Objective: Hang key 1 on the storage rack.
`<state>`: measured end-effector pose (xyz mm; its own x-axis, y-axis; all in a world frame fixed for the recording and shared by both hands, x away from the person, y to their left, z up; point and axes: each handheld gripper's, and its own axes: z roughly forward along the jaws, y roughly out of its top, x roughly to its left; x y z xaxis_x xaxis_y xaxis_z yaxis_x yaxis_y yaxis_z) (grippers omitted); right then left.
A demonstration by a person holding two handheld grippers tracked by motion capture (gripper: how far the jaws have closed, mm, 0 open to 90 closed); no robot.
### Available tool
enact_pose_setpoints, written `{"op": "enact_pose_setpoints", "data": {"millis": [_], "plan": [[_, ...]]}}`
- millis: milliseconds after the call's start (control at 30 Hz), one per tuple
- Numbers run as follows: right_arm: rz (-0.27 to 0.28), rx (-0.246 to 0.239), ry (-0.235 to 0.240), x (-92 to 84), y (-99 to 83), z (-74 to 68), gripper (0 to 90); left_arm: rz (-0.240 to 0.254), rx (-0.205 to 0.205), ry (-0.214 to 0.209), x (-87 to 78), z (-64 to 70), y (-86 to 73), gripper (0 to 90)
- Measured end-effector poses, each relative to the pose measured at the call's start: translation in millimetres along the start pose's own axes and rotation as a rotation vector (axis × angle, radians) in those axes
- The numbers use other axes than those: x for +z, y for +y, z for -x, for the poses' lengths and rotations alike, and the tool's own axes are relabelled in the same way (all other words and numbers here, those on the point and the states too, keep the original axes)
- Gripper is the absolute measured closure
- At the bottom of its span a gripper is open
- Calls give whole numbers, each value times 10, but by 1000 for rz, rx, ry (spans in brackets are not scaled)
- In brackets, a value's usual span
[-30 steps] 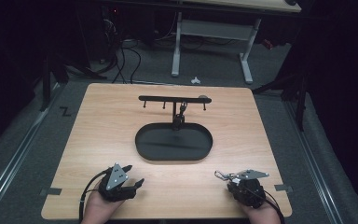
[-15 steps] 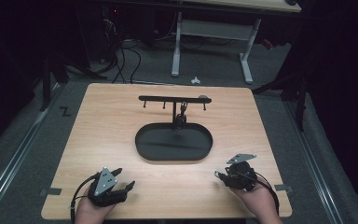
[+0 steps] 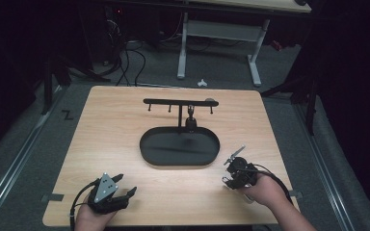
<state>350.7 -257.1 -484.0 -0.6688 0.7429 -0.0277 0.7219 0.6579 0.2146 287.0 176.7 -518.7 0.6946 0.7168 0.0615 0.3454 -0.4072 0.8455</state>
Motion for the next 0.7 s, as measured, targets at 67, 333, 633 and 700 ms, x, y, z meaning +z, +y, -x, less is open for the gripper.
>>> {"op": "enact_pose_setpoints", "data": {"millis": [67,333,633,700], "plan": [[-23,-9,11,11,26,14,613,-2,-2,-7,5,1,-1,334],[-60,-15,16,52,29,6,679,-1,-4,-12,4,-4,-6,334],[-52,73,49,50,36,39,754,-3,-1,-15,10,3,2,334],[-31,101,54,13,50,57,827,-3,1,-17,12,5,4,334]]}}
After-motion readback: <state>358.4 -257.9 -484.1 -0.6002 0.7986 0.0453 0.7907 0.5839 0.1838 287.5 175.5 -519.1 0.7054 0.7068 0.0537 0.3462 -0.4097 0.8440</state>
